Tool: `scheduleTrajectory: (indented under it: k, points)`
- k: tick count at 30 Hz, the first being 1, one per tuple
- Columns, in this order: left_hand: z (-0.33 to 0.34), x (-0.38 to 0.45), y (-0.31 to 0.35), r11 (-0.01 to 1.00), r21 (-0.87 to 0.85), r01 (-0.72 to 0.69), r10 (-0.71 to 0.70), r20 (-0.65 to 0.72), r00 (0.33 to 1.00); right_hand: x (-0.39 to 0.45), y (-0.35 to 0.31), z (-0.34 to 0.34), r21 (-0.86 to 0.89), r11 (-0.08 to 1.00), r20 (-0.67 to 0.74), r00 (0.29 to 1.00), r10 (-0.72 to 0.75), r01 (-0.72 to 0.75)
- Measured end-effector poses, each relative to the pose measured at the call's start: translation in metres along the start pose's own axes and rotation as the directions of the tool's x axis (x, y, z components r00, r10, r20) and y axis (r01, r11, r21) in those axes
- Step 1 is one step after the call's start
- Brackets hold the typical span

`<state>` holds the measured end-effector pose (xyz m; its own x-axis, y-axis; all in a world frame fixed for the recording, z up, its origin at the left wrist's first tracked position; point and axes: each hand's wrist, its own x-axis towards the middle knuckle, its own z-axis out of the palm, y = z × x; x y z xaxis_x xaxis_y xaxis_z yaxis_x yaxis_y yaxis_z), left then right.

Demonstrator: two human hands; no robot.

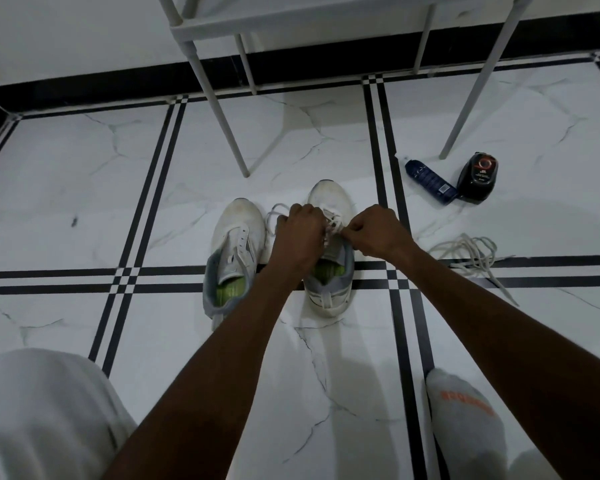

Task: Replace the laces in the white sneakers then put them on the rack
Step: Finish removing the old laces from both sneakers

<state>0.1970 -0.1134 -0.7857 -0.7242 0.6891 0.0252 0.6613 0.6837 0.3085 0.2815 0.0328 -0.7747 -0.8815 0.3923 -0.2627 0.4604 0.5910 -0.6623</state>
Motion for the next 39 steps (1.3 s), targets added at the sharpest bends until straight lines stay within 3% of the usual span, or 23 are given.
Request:
scheduleTrajectory:
  k: [3, 6, 8, 12, 14, 17, 18, 20, 22, 24, 27, 28, 30, 32, 33, 34, 36, 39]
  points:
    - [-0.006, 0.002, -0.018, 0.942, -0.277, 0.188, -0.246, -0.196, 0.949, -0.001, 0.002, 0.001, 0.018, 1.0, -0.018, 1.0, 0.023, -0.022]
    - [-0.004, -0.007, -0.029, 0.898, -0.375, 0.23, -0.356, -0.311, 0.881, -0.001, 0.002, 0.003, 0.018, 0.999, -0.022, 0.999, 0.032, -0.032]
    - [0.0, -0.016, -0.018, 0.892, -0.412, 0.185, -0.325, -0.3, 0.897, 0.0, 0.0, 0.004, 0.001, 1.0, -0.02, 0.999, 0.027, -0.027]
    - [0.017, -0.031, -0.005, 0.894, -0.419, 0.158, -0.221, -0.108, 0.969, 0.001, -0.001, 0.002, -0.048, 0.999, -0.011, 1.0, 0.023, -0.024]
    - [0.023, -0.034, -0.015, 0.87, -0.453, 0.196, -0.277, -0.117, 0.954, 0.002, 0.008, 0.003, 0.045, 0.996, 0.004, 0.997, 0.074, -0.074]
    - [0.022, -0.039, -0.018, 0.703, -0.66, 0.265, -0.43, -0.098, 0.897, 0.004, 0.025, 0.003, 0.203, 0.964, -0.036, 0.983, 0.18, -0.169]
    - [0.022, -0.04, -0.017, 0.68, -0.683, 0.267, -0.456, -0.109, 0.883, 0.006, 0.025, 0.005, 0.154, 0.978, -0.067, 0.986, 0.153, -0.142]
    - [0.025, -0.041, -0.015, 0.647, -0.714, 0.269, -0.463, -0.087, 0.882, 0.008, 0.014, 0.008, -0.107, 0.994, -0.111, 0.994, -0.013, 0.001]
    - [0.025, -0.043, -0.012, 0.581, -0.766, 0.276, -0.45, -0.02, 0.893, 0.007, -0.005, 0.011, -0.319, 0.933, -0.075, 0.977, -0.199, 0.165]
    - [0.023, -0.044, -0.011, 0.531, -0.797, 0.289, -0.454, 0.02, 0.891, 0.006, -0.02, 0.017, -0.428, 0.868, 0.001, 0.96, -0.278, 0.252]
    - [0.023, -0.045, -0.012, 0.536, -0.799, 0.274, -0.447, 0.007, 0.895, 0.006, -0.024, 0.03, -0.484, 0.827, 0.039, 0.951, -0.307, 0.287]
    - [0.024, -0.046, -0.012, 0.537, -0.799, 0.269, -0.447, 0.001, 0.895, 0.005, -0.021, 0.031, -0.487, 0.824, 0.023, 0.947, -0.32, 0.29]
    - [0.024, -0.046, -0.012, 0.528, -0.801, 0.283, -0.463, 0.009, 0.886, 0.009, -0.01, 0.024, -0.408, 0.893, -0.196, 0.938, -0.286, 0.187]
    - [0.024, -0.046, -0.012, 0.557, -0.782, 0.281, -0.475, -0.022, 0.88, 0.018, 0.014, 0.008, -0.273, 0.962, -0.455, 0.879, -0.144, 0.016]
    - [0.022, -0.047, -0.012, 0.573, -0.773, 0.273, -0.474, -0.041, 0.88, 0.019, 0.024, 0.002, -0.185, 0.982, -0.51, 0.858, -0.061, -0.04]
    - [0.022, -0.047, -0.011, 0.588, -0.768, 0.255, -0.464, -0.061, 0.884, 0.017, 0.027, -0.001, -0.09, 0.994, -0.502, 0.865, 0.005, -0.058]
    - [0.024, -0.046, -0.01, 0.609, -0.76, 0.227, -0.445, -0.091, 0.891, 0.014, 0.022, 0.006, 0.011, 0.997, -0.405, 0.911, -0.071, 0.083]
    - [0.026, -0.044, -0.011, 0.612, -0.756, 0.23, -0.449, -0.093, 0.888, 0.007, -0.001, 0.03, -0.161, 0.952, -0.146, 0.947, -0.285, 0.262]
